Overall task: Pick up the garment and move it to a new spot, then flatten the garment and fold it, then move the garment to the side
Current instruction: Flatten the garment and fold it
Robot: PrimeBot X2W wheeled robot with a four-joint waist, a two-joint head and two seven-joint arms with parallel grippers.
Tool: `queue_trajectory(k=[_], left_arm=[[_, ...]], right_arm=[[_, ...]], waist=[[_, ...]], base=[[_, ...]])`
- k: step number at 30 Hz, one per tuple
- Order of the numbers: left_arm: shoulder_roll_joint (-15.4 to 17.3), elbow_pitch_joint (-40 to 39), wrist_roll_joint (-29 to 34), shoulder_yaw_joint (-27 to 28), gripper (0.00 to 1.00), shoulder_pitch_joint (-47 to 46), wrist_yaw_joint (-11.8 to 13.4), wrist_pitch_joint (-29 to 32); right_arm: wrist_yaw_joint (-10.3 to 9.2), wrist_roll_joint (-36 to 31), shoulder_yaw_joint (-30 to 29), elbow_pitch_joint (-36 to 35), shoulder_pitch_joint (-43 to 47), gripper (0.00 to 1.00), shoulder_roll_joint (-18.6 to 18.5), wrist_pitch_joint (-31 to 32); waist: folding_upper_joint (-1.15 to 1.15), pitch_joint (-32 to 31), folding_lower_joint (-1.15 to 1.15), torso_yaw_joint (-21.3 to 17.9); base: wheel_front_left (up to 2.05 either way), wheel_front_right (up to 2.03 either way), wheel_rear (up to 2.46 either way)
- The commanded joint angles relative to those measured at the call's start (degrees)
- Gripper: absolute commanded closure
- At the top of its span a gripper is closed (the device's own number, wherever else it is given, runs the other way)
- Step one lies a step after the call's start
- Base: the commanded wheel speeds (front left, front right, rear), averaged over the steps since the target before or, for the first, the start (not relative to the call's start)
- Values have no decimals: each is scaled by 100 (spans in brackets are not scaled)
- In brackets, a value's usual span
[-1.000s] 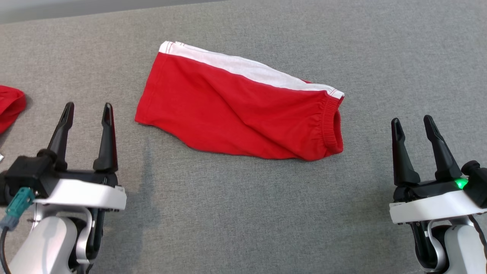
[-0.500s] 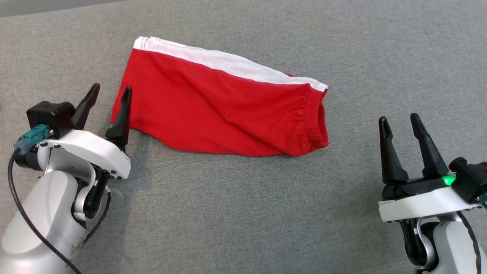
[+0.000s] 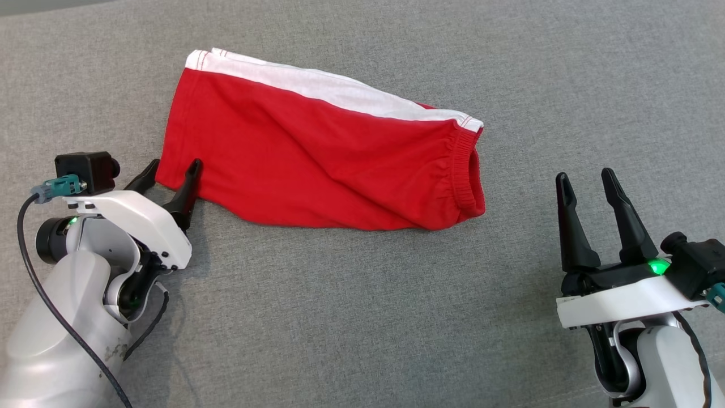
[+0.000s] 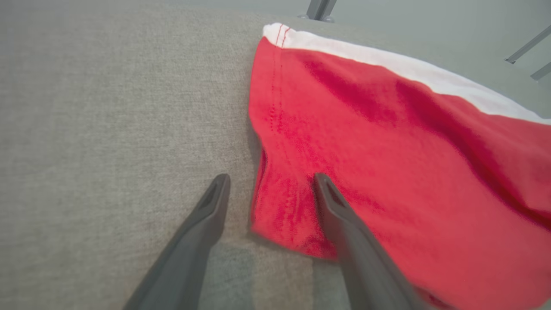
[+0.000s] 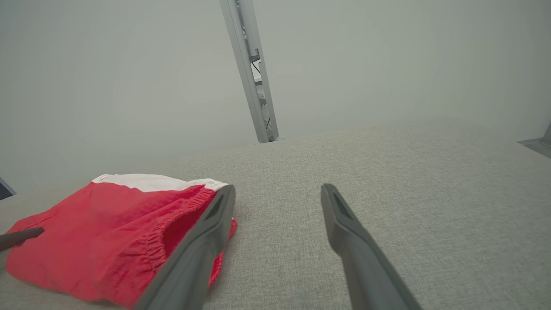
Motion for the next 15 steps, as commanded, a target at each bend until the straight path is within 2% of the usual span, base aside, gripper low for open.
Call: queue_trajectory(k=[1,2,8,15], left_arm=[[-80,108,-60,-74,64,18,-90,100],[-89,132,-67,-101,100,3,-128,110],[-138,243,-216,-69,100,-20,-292,-62],[-218,-33,-395,245,100,635,-193,-942]], right_arm=[[0,51,11,14,-47,0,-6,-46],[0,66,16,20,-50,0,-5,-54],[0,158,33,38,-55,0,1,-76],[0,213,-19,43,191,0,-6,-121]], waist=[[0,1,0,-7],[0,2,0,-11],[0,6,0,-41],[0,-98,0,22]], base=[[0,0,0],[0,0,0],[0,0,0],[0,0,0]])
